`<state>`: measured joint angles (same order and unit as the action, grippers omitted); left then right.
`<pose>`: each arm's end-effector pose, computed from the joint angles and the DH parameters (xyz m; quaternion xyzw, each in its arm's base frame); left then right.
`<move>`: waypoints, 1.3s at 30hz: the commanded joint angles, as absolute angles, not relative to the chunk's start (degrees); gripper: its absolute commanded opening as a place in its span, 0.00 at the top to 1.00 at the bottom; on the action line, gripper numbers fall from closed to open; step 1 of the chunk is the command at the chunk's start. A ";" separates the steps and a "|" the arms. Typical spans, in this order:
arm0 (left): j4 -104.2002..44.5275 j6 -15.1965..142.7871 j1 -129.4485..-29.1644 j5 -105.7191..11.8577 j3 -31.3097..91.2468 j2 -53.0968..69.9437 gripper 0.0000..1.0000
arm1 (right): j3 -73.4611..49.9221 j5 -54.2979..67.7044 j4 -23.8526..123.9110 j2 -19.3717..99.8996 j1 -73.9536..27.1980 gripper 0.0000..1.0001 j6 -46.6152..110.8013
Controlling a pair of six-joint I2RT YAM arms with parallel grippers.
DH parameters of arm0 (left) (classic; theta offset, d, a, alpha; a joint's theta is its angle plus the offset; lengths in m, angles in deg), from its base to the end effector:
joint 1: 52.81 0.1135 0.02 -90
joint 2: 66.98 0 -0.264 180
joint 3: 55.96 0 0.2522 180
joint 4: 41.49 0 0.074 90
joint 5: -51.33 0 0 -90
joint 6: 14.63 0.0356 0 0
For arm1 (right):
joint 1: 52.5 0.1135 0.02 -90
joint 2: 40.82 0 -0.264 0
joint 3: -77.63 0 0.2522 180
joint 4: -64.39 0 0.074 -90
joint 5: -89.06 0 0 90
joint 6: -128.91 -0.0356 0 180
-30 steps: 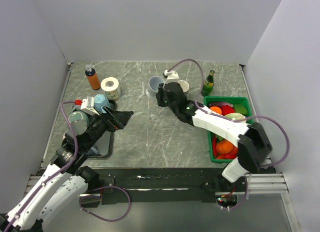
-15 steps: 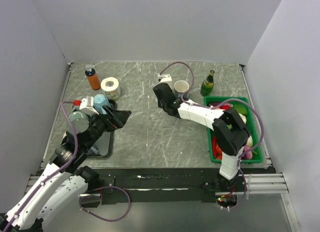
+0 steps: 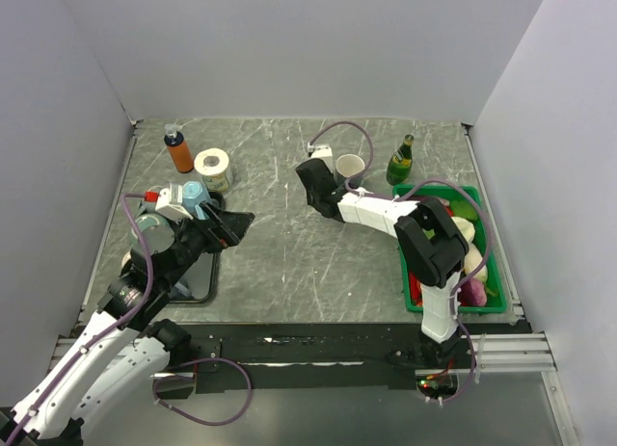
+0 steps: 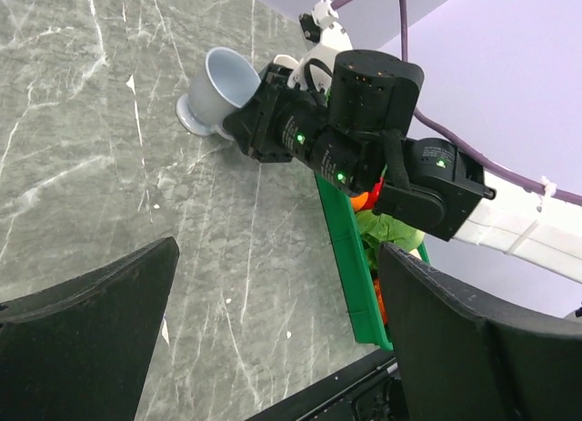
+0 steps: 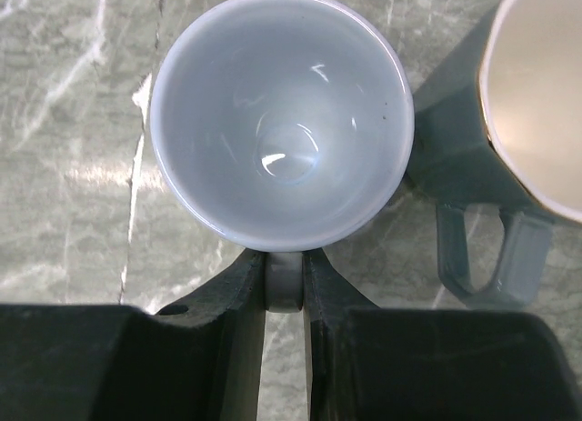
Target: Turn the mug right side up
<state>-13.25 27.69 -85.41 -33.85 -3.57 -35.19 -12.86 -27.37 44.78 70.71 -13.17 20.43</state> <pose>0.1197 -0.0730 0.3268 -0.1261 0.7418 -0.3999 0.5233 0.3447 0.2619 0.1996 -0.0662 0.8873 0.0146 0.4562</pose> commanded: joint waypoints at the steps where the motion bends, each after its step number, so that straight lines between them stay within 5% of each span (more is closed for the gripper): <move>1: -14.11 27.48 -85.50 -33.84 -2.91 -35.43 0.04 | -17.52 -29.59 49.66 71.50 -13.66 1.00 18.87; 6: -13.50 27.21 -85.50 -33.22 -2.91 -36.04 0.04 | -18.49 -29.15 47.64 72.30 -14.01 0.95 17.29; 10: -13.32 27.21 -85.50 -33.22 -2.83 -36.22 0.04 | -20.51 -30.12 44.12 72.56 -14.10 0.70 15.88; 14: -11.83 26.86 -85.50 -31.47 -2.04 -36.48 0.04 | -20.60 -30.56 42.63 71.25 -14.01 0.28 14.74; 17: -8.76 26.07 -85.50 -28.32 0.06 -36.49 0.04 | -19.55 -29.59 42.19 68.79 -14.01 0.11 13.77; 22: 9.67 18.20 -85.50 -19.09 7.09 -34.29 0.04 | -19.28 -26.96 39.73 63.08 -14.10 0.01 12.46; 28: 37.70 3.24 -85.50 -8.53 15.54 -26.39 0.04 | -15.77 -20.98 37.09 55.17 -14.10 0.00 10.35; 39: 50.31 -21.72 -85.50 -2.82 8.34 -22.25 0.04 | -6.19 -13.33 37.97 45.93 -14.10 0.01 7.27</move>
<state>41.39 -8.33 -85.41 -8.91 8.26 -22.17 -8.56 -16.03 37.70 49.29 -13.79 9.02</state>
